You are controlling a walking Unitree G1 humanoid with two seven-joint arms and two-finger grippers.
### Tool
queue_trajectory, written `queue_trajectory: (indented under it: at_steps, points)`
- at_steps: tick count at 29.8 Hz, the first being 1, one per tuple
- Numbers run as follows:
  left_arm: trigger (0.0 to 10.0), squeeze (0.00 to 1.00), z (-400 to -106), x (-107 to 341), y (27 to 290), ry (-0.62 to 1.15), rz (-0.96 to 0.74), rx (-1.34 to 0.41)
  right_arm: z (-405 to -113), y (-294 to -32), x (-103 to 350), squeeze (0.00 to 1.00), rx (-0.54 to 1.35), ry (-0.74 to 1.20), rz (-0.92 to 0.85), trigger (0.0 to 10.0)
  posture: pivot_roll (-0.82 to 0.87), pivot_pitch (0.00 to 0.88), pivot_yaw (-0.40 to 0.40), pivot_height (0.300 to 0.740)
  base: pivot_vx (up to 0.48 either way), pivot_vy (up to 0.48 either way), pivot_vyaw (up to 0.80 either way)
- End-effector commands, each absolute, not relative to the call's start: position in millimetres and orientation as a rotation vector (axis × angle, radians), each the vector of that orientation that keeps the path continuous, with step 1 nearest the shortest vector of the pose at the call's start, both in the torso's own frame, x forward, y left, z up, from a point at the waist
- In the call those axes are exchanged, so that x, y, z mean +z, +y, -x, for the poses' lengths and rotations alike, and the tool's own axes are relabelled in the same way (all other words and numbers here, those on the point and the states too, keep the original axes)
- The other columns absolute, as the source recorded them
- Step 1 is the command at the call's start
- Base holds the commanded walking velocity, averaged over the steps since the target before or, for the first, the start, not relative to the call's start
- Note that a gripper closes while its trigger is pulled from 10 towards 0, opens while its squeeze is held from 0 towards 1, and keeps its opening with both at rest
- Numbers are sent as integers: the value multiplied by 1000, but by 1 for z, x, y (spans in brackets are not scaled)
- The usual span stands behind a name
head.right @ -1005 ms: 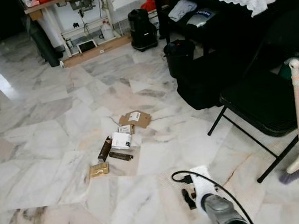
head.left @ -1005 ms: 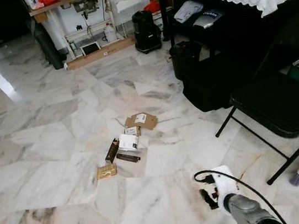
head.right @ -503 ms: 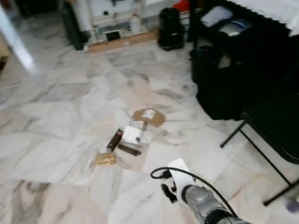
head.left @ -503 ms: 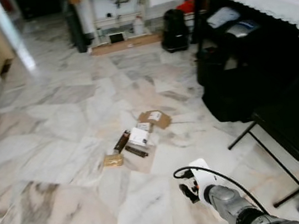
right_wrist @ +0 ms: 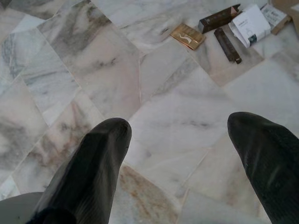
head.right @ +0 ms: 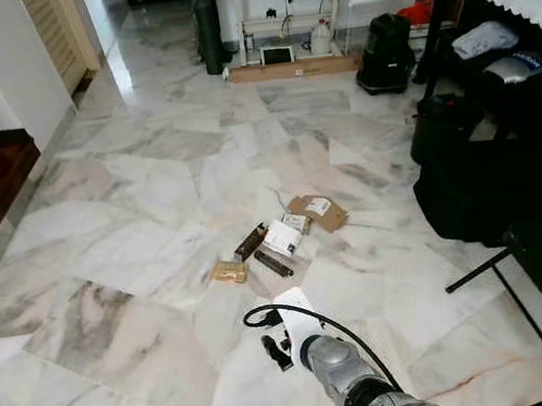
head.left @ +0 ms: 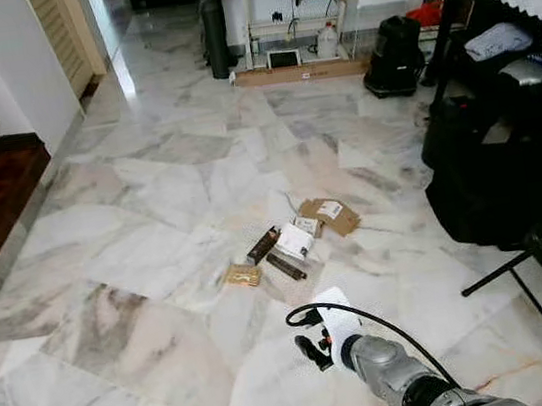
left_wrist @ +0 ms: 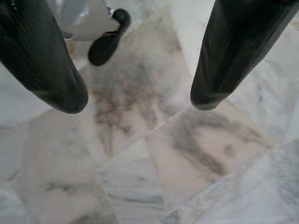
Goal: Sweep floor
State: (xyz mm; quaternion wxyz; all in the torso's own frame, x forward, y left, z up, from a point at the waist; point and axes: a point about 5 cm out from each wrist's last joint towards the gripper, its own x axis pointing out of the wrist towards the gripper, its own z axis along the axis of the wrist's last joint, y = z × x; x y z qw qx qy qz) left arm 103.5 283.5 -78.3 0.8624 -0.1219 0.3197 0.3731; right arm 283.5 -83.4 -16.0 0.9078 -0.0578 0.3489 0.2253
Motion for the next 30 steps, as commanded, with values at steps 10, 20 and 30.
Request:
queue_trajectory:
  at_steps: [10, 20, 30]
  points:
    - [10000, 0, -102, -84, 272, 727, 229, 706, -287, -97, -15, 0, 422, 716, 106, 10000, 6, 0, -10, 740, 0, 0, 0]
    - [10000, 0, -105, -86, 263, 753, 201, 619, -284, -122, -21, 0, 302, 730, 178, 10000, -45, 0, 8, 740, 0, 0, 0]
    - [10000, 0, -96, -93, 255, 824, 208, 610, -260, -174, -41, 0, 133, 879, 380, 10000, -93, 0, 31, 740, 0, 0, 0]
